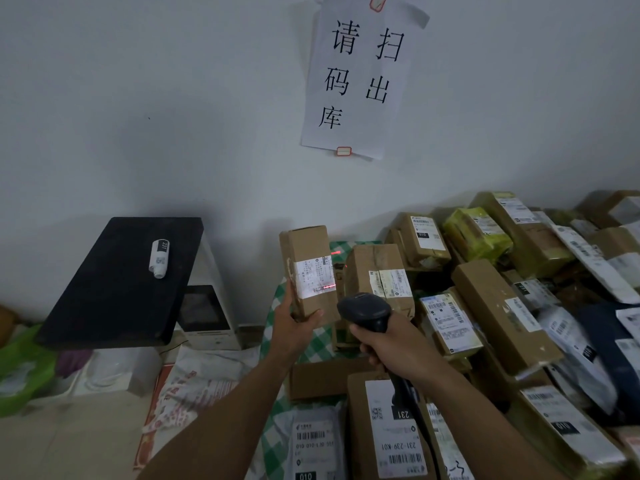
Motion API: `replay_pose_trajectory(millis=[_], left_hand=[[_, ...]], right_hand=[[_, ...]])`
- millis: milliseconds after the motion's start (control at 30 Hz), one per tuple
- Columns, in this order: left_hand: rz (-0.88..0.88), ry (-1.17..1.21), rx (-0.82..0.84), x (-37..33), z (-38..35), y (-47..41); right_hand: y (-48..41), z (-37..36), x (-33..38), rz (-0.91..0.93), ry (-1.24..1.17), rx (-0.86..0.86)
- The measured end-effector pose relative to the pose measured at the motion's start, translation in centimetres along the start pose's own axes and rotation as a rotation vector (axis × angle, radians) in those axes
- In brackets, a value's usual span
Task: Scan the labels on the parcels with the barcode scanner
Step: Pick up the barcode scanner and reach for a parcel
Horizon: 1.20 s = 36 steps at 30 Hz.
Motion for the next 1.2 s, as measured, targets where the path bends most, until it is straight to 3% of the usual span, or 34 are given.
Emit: replay_pose_trajectory(millis=[233, 367, 500, 633, 767, 1000, 1100, 1200], left_hand=[[0.055, 0.023, -0.051, 1.6, 0.9, 0.2], [0.244, 0.042, -0.049, 5.3, 1.7, -0.3], [0.459, 0.025, 0.054, 9.3, 1.0, -1.9], [0.549, 0.065, 0.105, 11.3, -0.1, -3.7], [0.534, 0.059, 0.109, 12.2, -0.9, -5.4], [0.475, -0.148, 0.052, 13.3, 0.3, -6.7], [0.444, -0.227, -0.047, 11.8, 1.7, -6.1], [0.272, -0.412, -0.056, 9.2, 2.5, -3.8]], right_hand=[[-1.5, 0.1, -0.6, -0.050, -0.085, 0.019], [-3.2, 0.2, -1.2, -0.086, -0.051, 0.031], [-4.8, -0.4, -2.3, -0.145, -0.030, 0.046], [-6.6, -0.5, -3.2, -0.189, -0.004, 0.043], [-7.4, -0.4, -3.8, -0.225, 0.009, 0.038], [-7.7, 0.1, -4.3, -0.242, 0.003, 0.022], [-7.5, 0.3, -4.4, -0.231, 0.008, 0.026], [-6.7, 0.2, -4.5, -0.206, 0.001, 0.029]])
Point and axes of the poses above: each hand's wrist, its own y-axis away from the middle knuckle, its own z-axis out of the back of the hand, x = y × z, the point moved 7 cm from there along -y, towards the middle knuckle, and after that the axes turned 8 degrees about -z, right-handed, at the moved point
